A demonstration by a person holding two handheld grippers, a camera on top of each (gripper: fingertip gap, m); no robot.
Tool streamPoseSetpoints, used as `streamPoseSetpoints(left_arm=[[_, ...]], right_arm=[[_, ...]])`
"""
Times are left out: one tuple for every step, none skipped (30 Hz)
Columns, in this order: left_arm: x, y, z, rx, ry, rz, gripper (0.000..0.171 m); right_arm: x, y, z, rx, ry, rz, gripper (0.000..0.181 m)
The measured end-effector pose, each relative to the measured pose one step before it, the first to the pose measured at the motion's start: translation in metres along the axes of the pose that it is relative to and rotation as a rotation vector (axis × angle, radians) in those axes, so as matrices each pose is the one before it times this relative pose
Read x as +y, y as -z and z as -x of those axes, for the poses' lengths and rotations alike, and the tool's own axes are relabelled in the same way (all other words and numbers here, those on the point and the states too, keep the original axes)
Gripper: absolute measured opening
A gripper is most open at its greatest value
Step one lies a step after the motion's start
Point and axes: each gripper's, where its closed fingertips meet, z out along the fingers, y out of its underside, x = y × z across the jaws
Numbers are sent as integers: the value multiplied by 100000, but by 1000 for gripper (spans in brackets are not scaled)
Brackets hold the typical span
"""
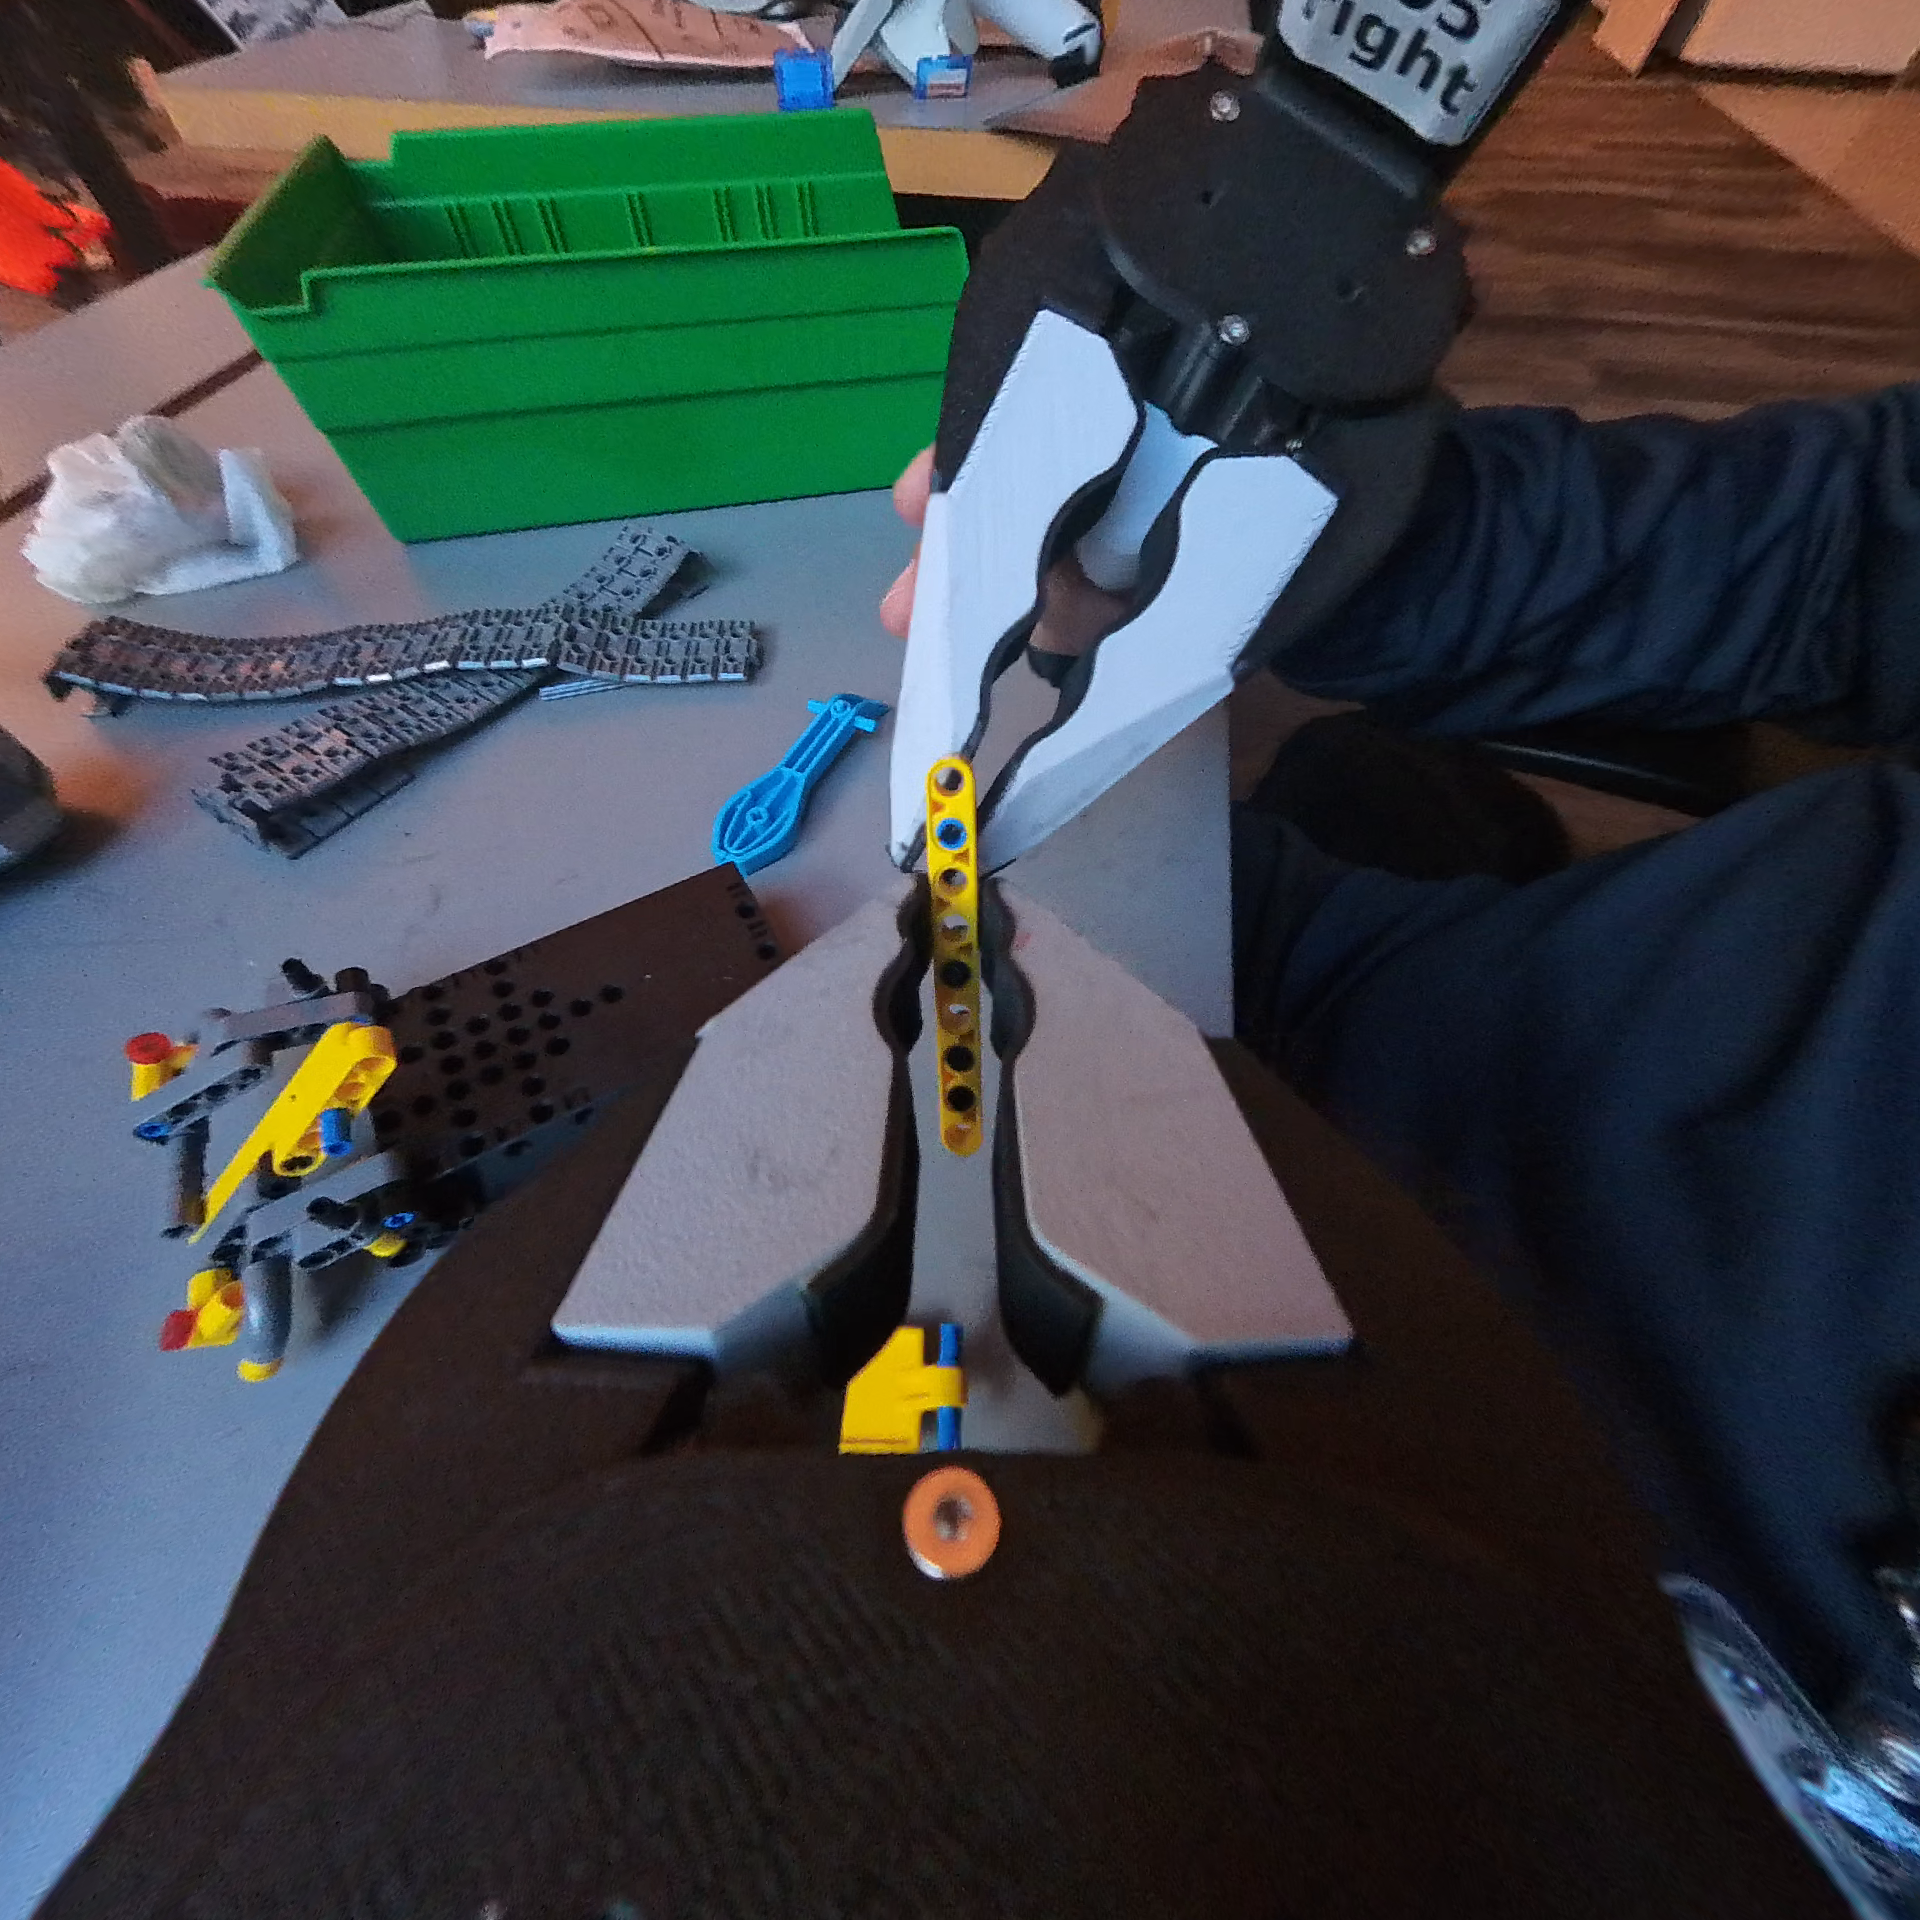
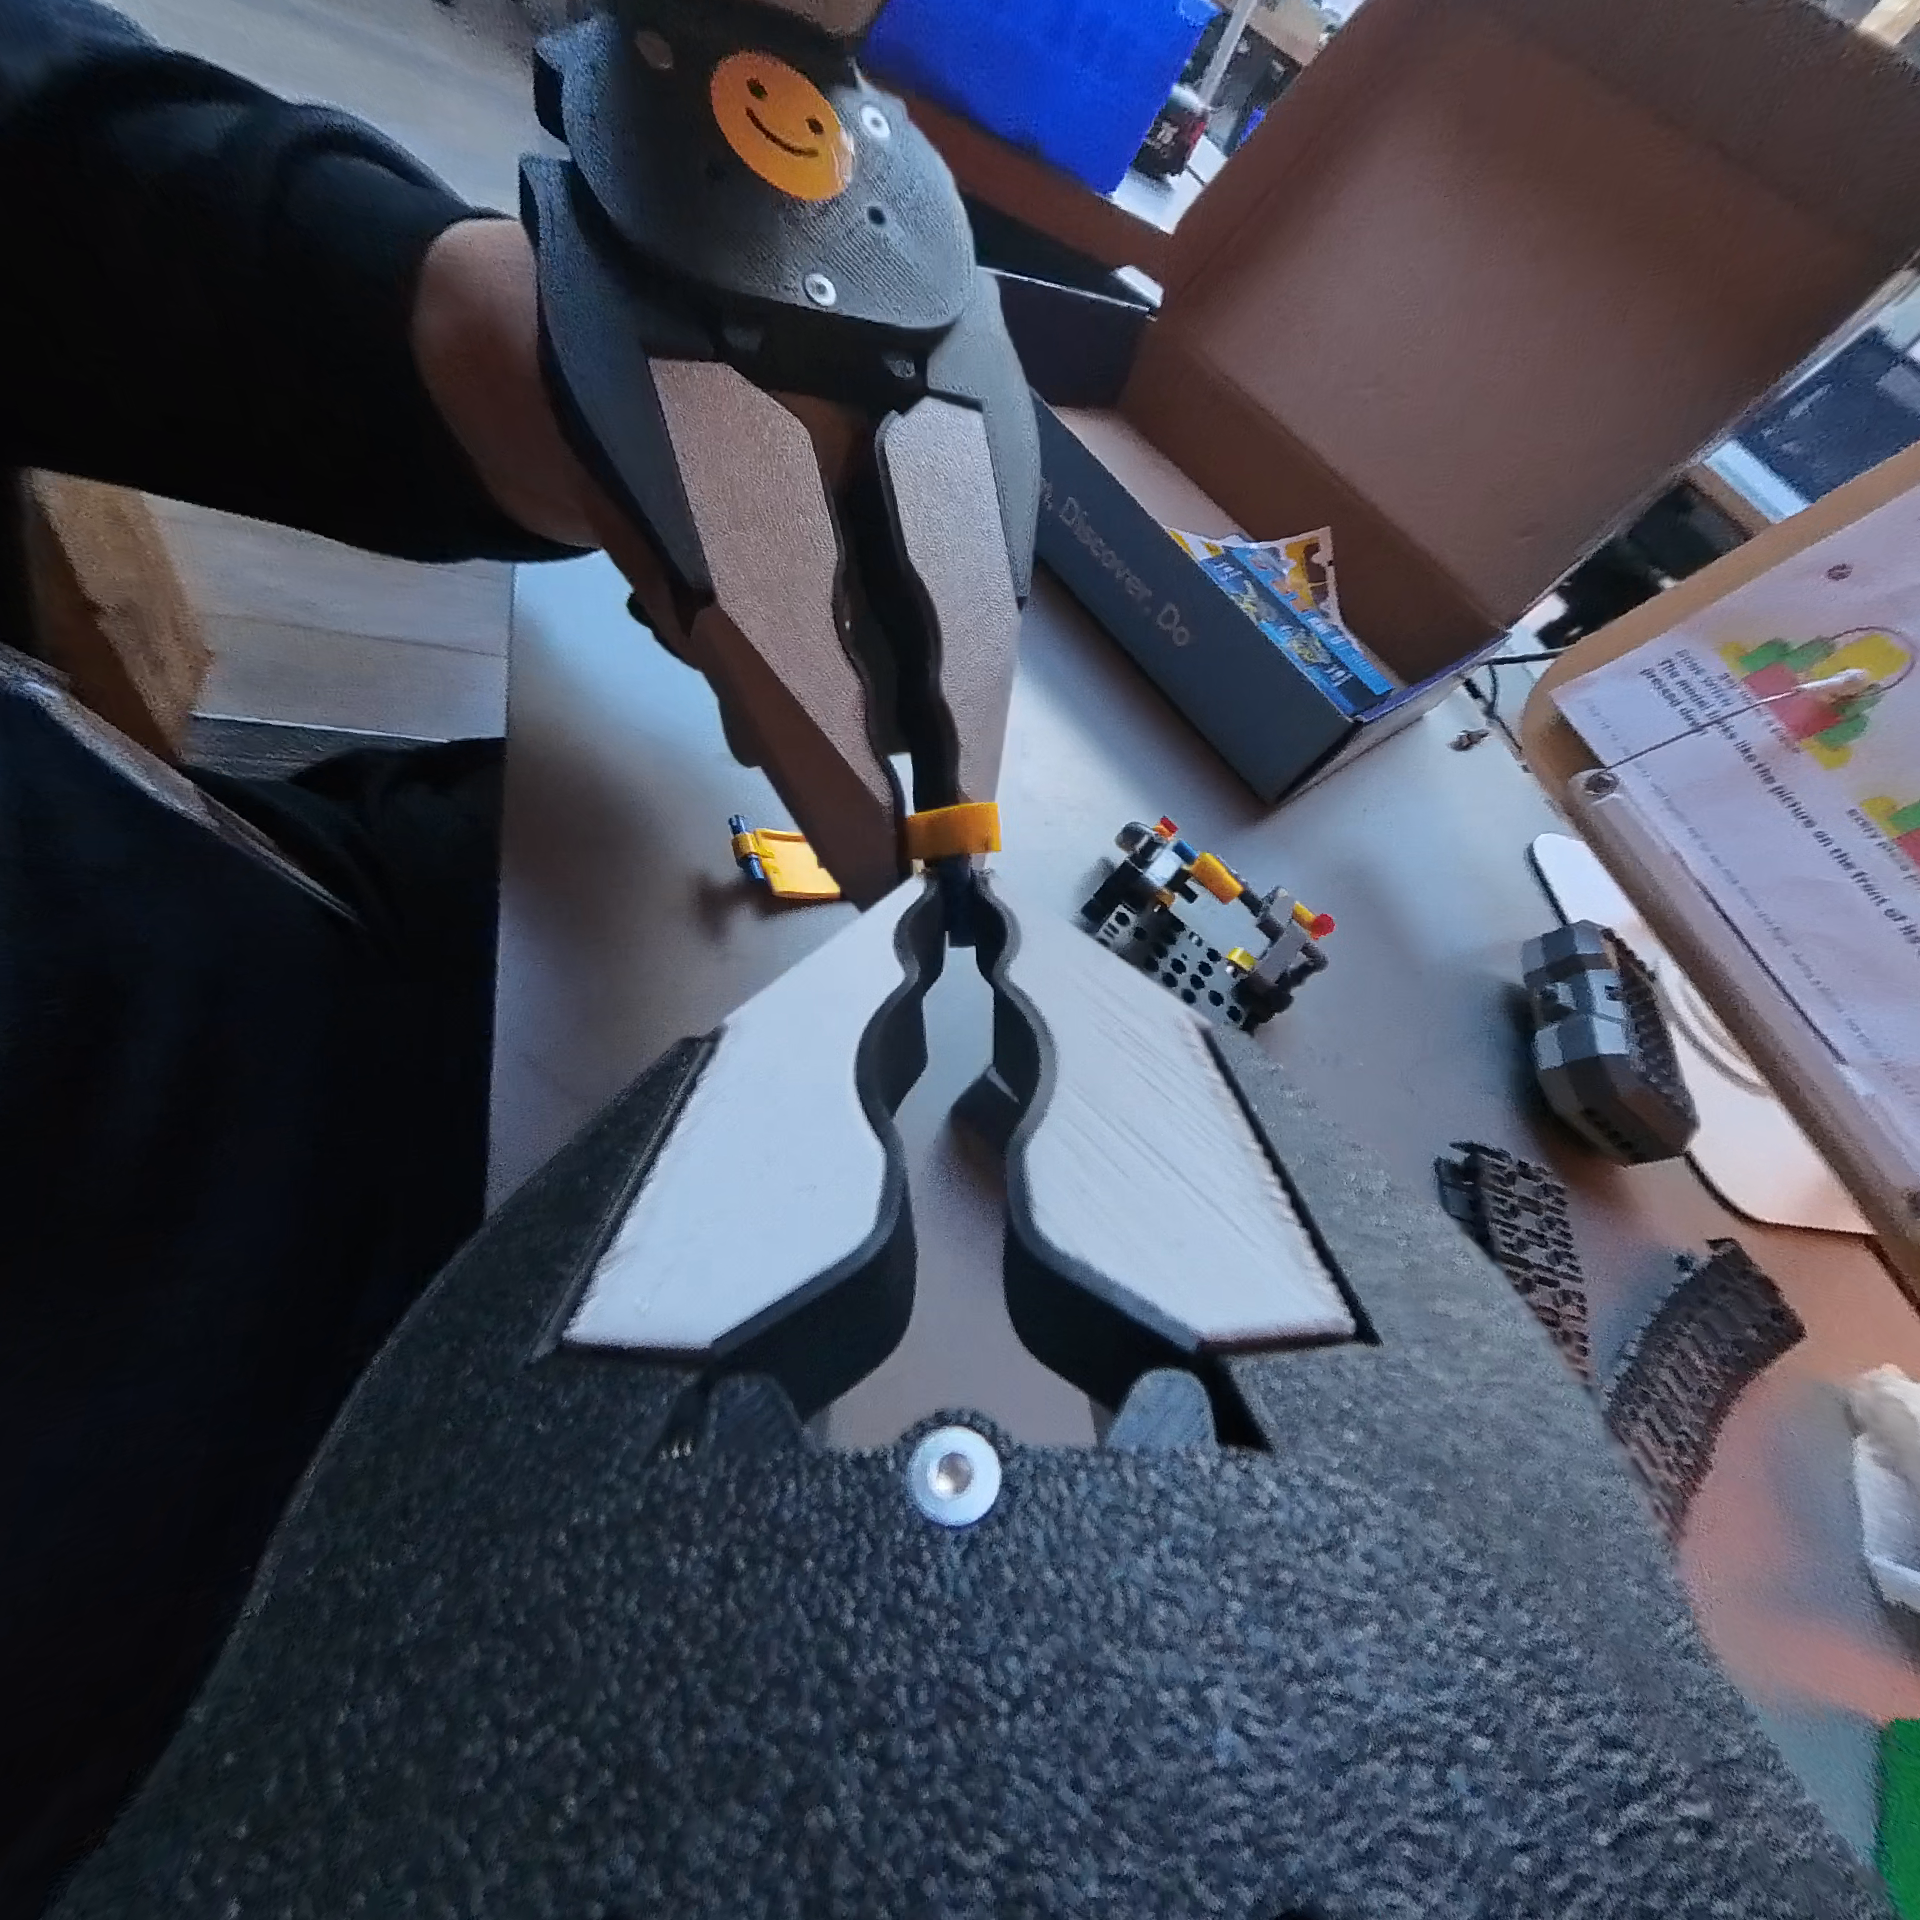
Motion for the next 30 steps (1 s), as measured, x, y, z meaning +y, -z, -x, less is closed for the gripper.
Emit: streamPoseSetpoints(left_arm=[[73,-12,68,-1691,-1859,847,6],[98,-23,120,-2166,-2183,1027,6],[191,-48,108,-1872,-2176,1471,6],[187,-91,64,-1233,-1650,1006,5],[63,-38,-4,-380,-907,55,5],[-7,6,-80,628,-43,-411,5],[-7,9,-98,1049,607,-93,5],[64,-11,-105,1168,462,471,5],[171,-47,-120,1021,-103,1086,5],[253,-85,-68,771,-37,1404,5],[308,-110,-81,1023,749,1598,5],[263,-87,-42,893,851,1272,6],[1,-6,167,-767,610,-577,6],[-209,76,218,-1441,174,-1769,6],[-195,124,100,-942,-805,-1439,7],[-232,217,20,-643,-2039,-1129,7],[-344,329,53,-1429,-3023,-1586,6],[-381,260,159,-2824,-2521,-1033,6],[-405,237,235,-4444,-3372,-830,6],[-561,249,289,-5356,-3253,-2054,6],[-415,211,248,-3733,-1317,-958,5],[-331,216,224,-2290,-687,-71,5],[-274,183,201,-1616,-756,-17,5],[-115,103,148,-1148,-316,344,4],[-46,44,127,-1004,581,-233,5],[60,0,100,-915,797,-244,5],[147,-45,96,-866,264,469,5],[152,-70,98,-1144,-752,1118,5],[47,-31,104,-1386,-1608,878,5],[-23,-1,110,-1571,-1283,400,5]], right_arm=[[127,-119,-30,1227,1364,533,3],[177,-108,-11,135,-299,786,3],[110,-59,14,-609,-1371,458,3],[38,3,30,-920,-1248,-59,3],[8,32,-10,-467,-619,34,4],[46,11,29,-208,444,595,4],[97,-28,120,-17,1602,1352,4],[154,-85,162,571,2710,2166,3],[218,-127,156,1105,3501,2745,2],[192,-146,105,1418,3461,2770,2],[72,-102,-82,2389,2895,1778,0],[-83,-33,-244,3177,2060,378,0],[-183,17,-221,2615,1287,-370,1],[-268,71,-122,1865,1018,-958,1],[-406,103,-145,2051,1152,-1626,0],[-404,108,-228,2588,1659,-1170,1],[-341,108,-323,3162,2184,-230,1],[-355,134,-426,3687,2140,104,1],[-279,111,-395,3262,1504,419,1],[-212,42,-320,2393,456,178,1],[-189,-12,-260,1734,-402,-733,1],[-109,-48,-178,1196,-345,-717,1],[-22,-66,-116,953,72,69,1],[56,-120,-46,498,-212,525,2],[118,-138,11,-23,-771,415,1],[164,-144,1,178,-359,490,2],[122,-109,-32,839,673,628,2],[49,-57,-86,993,567,628,2],[19,-49,-95,709,351,567,2],[24,-59,-92,590,394,286,2]])
